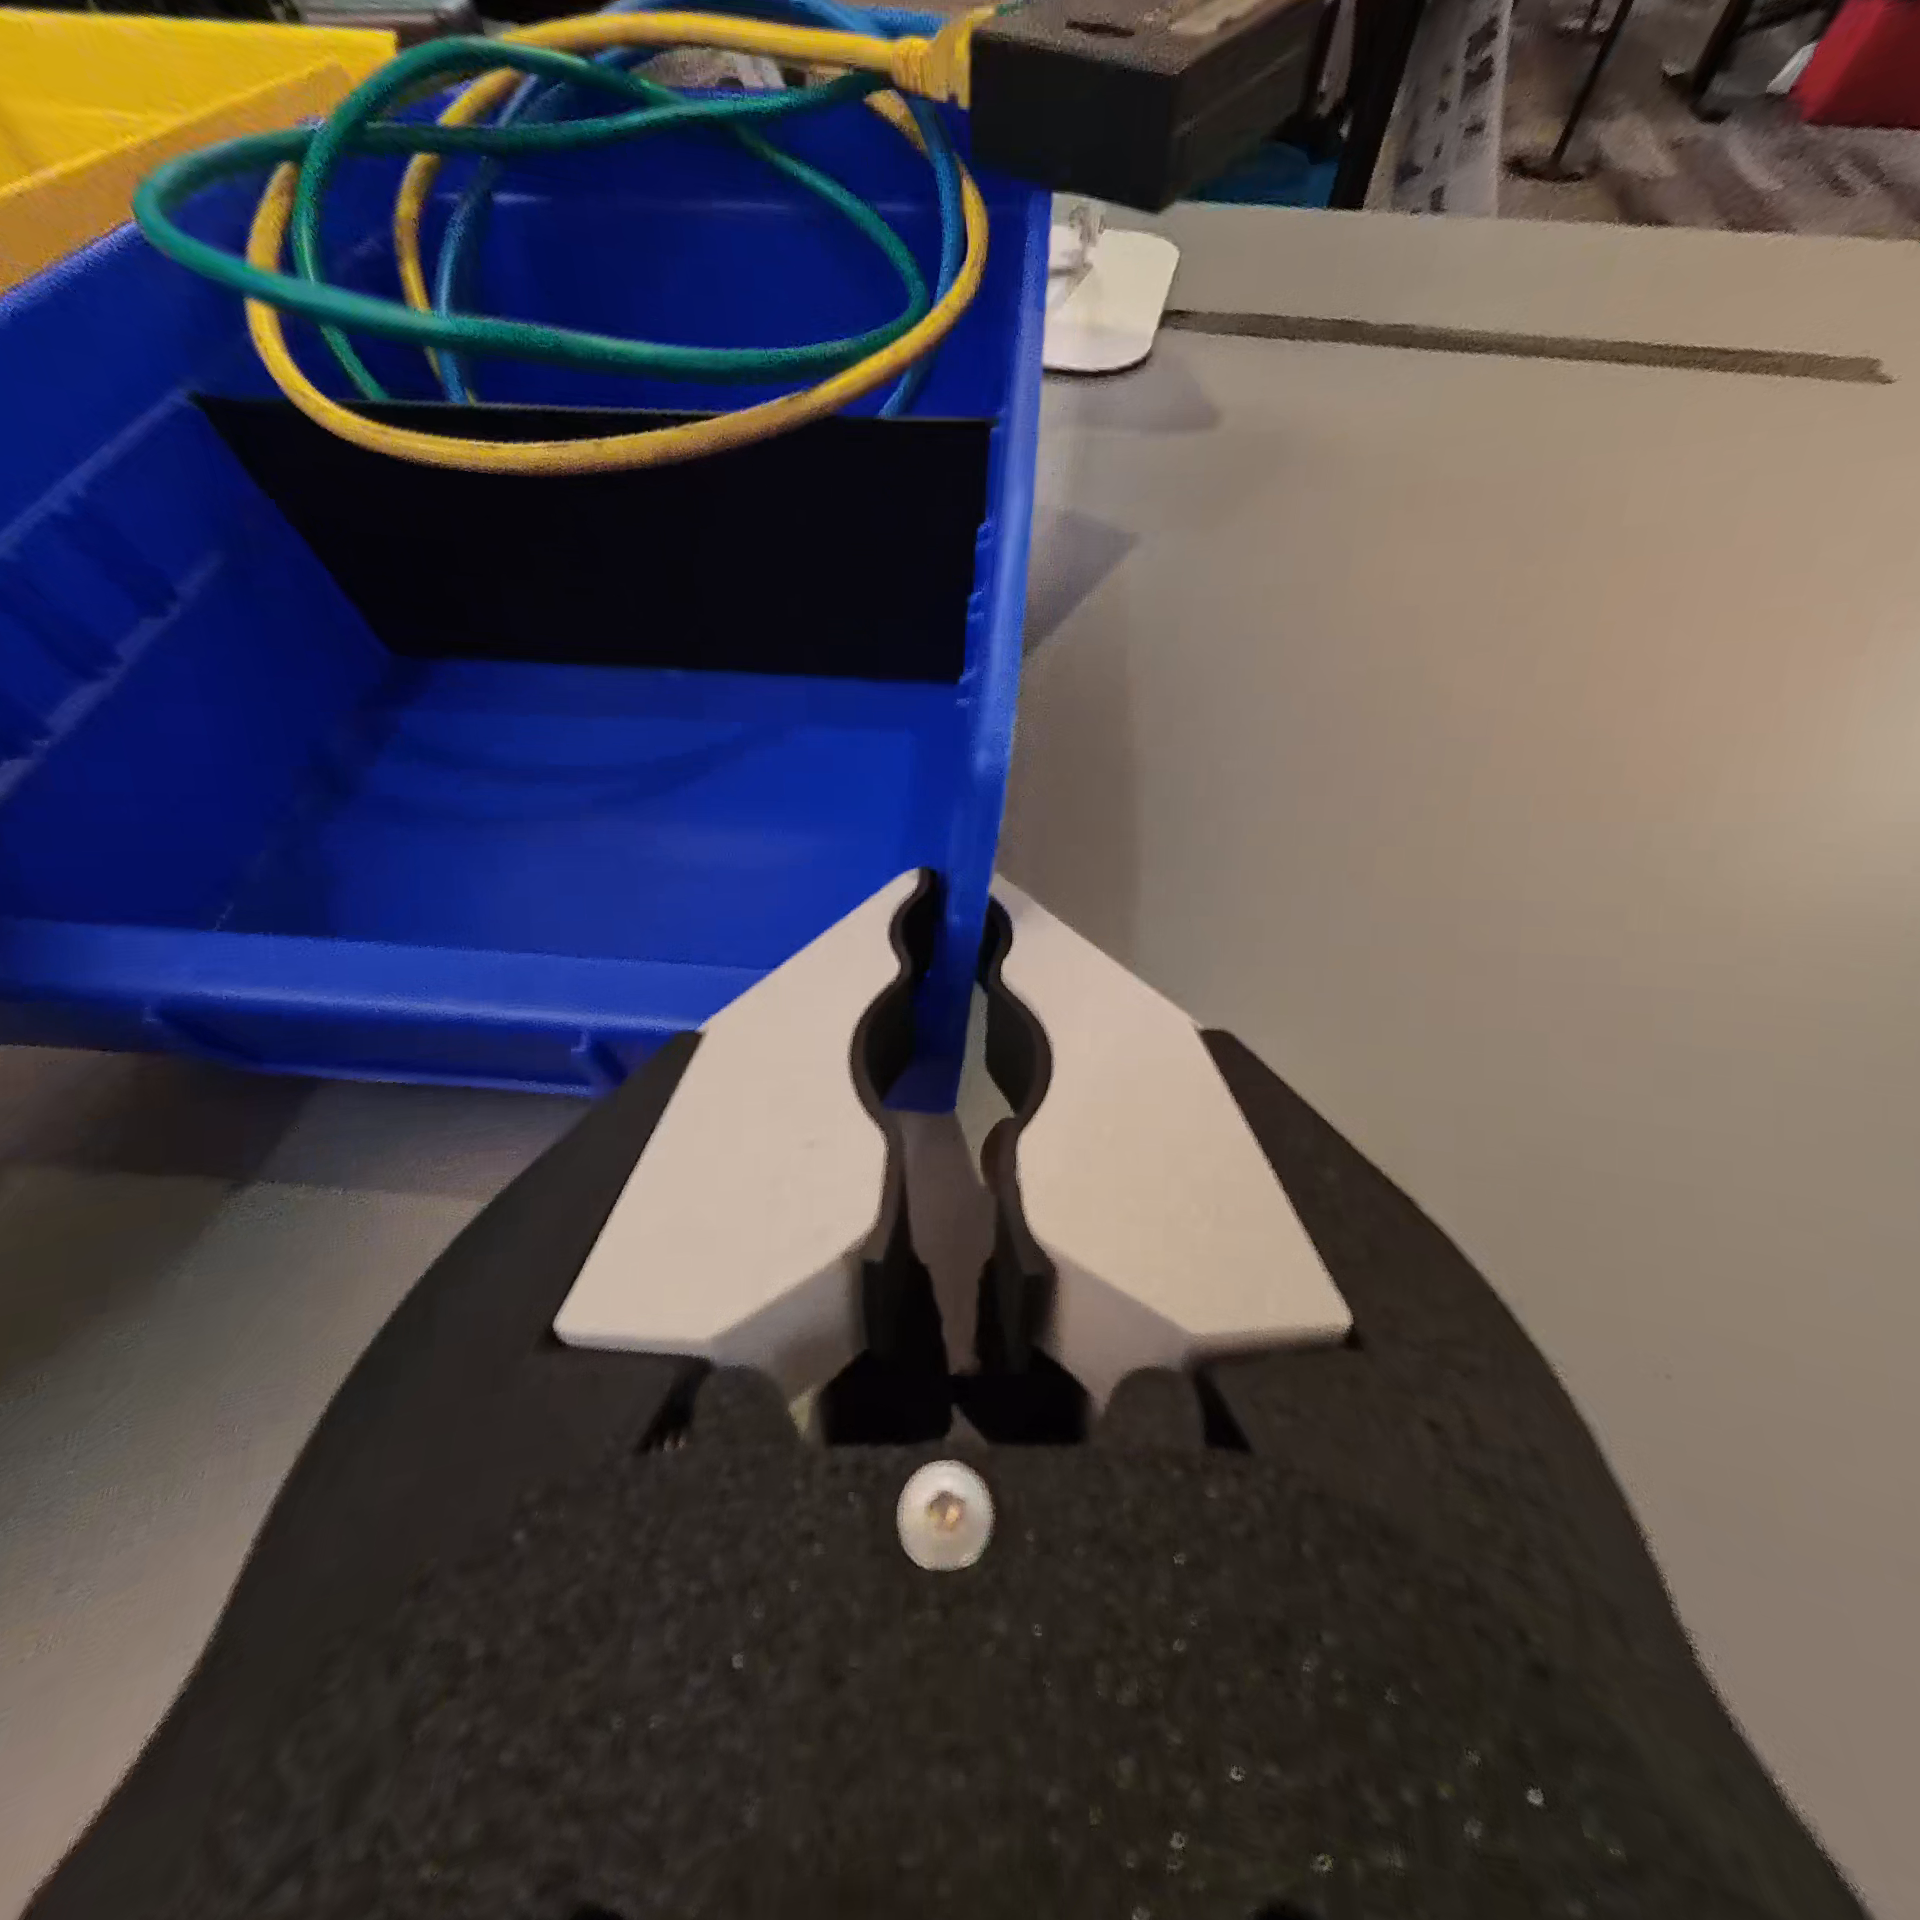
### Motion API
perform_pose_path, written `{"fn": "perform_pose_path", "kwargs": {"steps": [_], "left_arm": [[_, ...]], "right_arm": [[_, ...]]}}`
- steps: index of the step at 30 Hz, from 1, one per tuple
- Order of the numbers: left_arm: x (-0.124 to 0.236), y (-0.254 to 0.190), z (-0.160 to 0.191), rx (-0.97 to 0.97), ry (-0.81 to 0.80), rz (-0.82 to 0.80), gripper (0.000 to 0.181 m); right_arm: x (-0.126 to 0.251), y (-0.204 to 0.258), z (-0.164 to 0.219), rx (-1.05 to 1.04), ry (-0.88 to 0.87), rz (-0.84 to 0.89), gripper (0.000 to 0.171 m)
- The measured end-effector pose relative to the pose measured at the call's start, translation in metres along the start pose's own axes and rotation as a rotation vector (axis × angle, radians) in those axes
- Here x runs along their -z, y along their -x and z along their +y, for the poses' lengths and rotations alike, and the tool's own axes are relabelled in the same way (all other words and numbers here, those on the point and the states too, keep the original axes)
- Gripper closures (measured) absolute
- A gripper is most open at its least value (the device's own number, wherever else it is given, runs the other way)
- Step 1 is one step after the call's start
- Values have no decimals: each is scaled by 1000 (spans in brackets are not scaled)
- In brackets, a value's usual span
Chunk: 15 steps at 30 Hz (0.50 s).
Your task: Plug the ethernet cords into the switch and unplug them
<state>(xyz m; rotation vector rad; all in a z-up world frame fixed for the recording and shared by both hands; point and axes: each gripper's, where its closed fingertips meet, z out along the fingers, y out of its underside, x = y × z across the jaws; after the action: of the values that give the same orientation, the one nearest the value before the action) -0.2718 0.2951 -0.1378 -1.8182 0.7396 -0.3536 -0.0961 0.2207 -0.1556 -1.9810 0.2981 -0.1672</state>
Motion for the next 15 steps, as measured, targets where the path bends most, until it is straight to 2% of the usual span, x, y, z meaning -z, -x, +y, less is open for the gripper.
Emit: {"fn": "perform_pose_path", "kwargs": {"steps": [4,5,6,7,9,10,12,15], "left_arm": [[2,-6,-1,24,41,104,170],[6,-8,-6,46,25,161,162],[14,-6,-20,84,-45,198,154],[28,5,-42,125,-174,199,155],[66,45,-87,151,-464,129,162],[79,73,-99,132,-530,52,164],[81,136,-92,69,-464,-122,161],[65,229,-40,41,-263,-268,144]], "right_arm": [[3,1,1,-37,11,-76,164],[6,3,2,-44,14,-110,161],[10,5,2,-52,9,-149,159],[16,6,2,-57,-6,-188,156],[30,2,0,-58,-44,-234,147],[36,-2,-3,-51,-64,-240,145],[43,-10,-11,-29,-109,-225,144],[39,-14,-12,15,-114,-199,139]]}}
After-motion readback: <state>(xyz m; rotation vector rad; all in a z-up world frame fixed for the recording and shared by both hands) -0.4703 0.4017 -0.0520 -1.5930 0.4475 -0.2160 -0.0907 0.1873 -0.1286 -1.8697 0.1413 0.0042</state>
